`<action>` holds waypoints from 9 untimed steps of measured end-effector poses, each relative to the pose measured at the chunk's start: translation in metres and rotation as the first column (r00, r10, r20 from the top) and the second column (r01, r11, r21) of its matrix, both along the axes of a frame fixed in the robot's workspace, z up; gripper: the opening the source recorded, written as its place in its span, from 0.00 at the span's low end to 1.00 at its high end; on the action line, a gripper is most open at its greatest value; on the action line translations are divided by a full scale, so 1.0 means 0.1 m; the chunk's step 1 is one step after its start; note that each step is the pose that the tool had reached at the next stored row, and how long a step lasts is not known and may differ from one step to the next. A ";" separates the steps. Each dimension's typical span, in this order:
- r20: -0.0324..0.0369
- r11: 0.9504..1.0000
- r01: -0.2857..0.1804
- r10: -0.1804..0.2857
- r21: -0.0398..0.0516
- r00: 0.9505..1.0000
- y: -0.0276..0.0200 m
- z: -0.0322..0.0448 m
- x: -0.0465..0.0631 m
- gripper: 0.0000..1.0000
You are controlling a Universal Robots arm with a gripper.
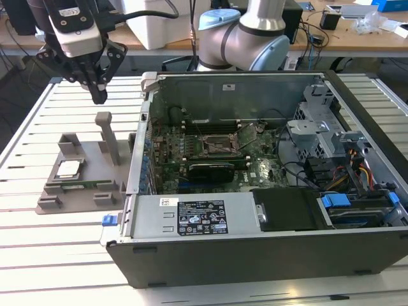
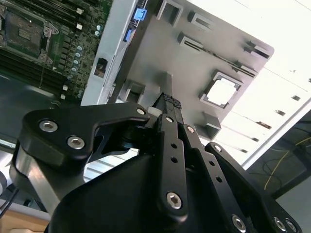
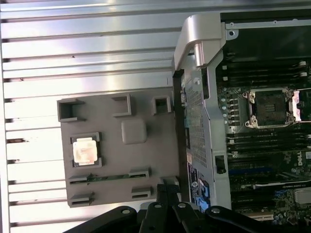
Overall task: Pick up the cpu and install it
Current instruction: 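Reach for the cpu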
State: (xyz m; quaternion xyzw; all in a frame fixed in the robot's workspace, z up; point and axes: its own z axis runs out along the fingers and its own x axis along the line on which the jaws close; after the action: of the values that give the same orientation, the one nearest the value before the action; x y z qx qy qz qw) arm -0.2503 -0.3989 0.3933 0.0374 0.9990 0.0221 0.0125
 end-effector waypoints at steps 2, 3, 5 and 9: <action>0.000 1.000 0.000 0.000 0.000 1.000 0.000 0.000 -0.03 0.11; 0.000 1.000 0.000 0.000 0.000 1.000 0.000 0.000 -0.04 0.11; 0.000 1.000 0.000 0.000 0.000 1.000 0.000 0.000 -0.10 0.11; 0.000 1.000 0.000 0.000 0.000 1.000 0.000 0.000 -0.18 0.11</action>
State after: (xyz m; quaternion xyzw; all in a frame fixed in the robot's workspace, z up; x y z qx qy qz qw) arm -0.2687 -0.3989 0.3933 0.0374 0.9990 0.0221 0.0125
